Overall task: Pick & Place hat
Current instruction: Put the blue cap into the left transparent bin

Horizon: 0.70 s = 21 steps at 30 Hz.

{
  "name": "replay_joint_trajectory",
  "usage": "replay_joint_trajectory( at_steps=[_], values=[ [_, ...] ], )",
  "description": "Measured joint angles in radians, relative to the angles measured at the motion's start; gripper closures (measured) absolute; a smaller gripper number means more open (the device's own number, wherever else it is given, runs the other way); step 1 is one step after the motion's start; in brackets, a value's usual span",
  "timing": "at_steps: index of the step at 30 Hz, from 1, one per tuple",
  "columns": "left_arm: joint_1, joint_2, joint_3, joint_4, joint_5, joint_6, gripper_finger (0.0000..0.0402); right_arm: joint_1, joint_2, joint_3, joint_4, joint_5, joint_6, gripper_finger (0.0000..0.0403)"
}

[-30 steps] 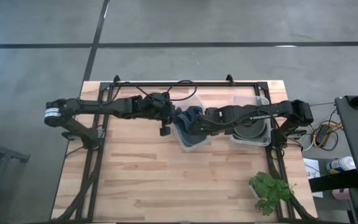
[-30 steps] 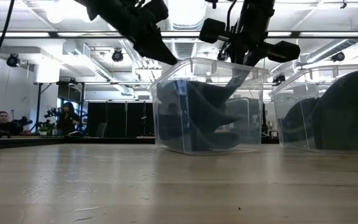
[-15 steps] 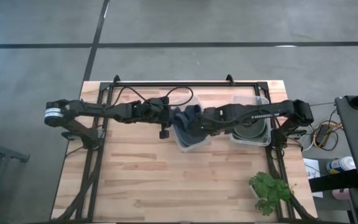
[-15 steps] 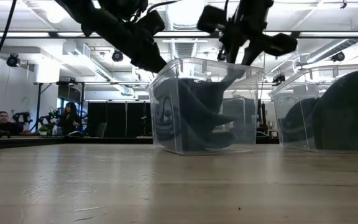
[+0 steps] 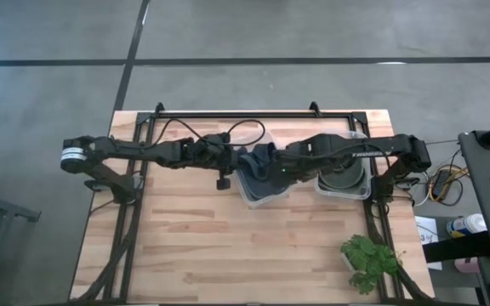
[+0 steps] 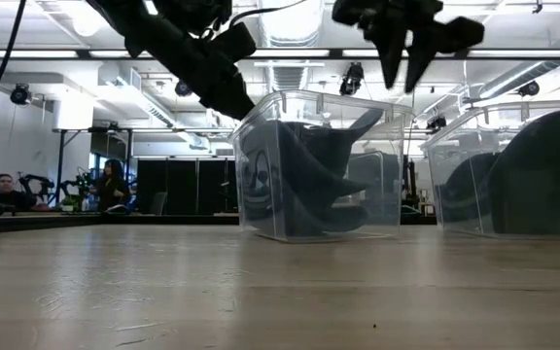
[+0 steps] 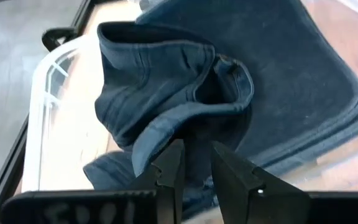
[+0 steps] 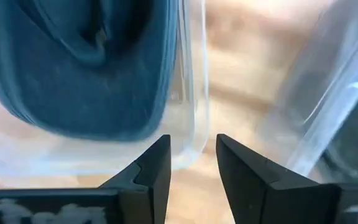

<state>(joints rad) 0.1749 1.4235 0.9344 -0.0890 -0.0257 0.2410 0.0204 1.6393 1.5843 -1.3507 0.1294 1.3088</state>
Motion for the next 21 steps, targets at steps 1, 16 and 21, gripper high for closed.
replay_joint_trajectory(
  at_steps=[1, 16, 21],
  values=[
    [0.000, 0.000, 0.000, -0.007, 0.000, 0.000, 0.0328, 0.000, -0.004, 0.015, -0.004, 0.037, -0.001, 0.0283],
    [0.000, -0.002, 0.002, -0.018, 0.000, -0.005, 0.0328, -0.096, 0.144, 0.015, 0.121, 0.081, -0.197, 0.0349],
    [0.000, -0.003, 0.002, -0.018, -0.002, -0.005, 0.0328, -0.096, 0.181, 0.016, 0.134, 0.026, -0.206, 0.0358]
  ],
)
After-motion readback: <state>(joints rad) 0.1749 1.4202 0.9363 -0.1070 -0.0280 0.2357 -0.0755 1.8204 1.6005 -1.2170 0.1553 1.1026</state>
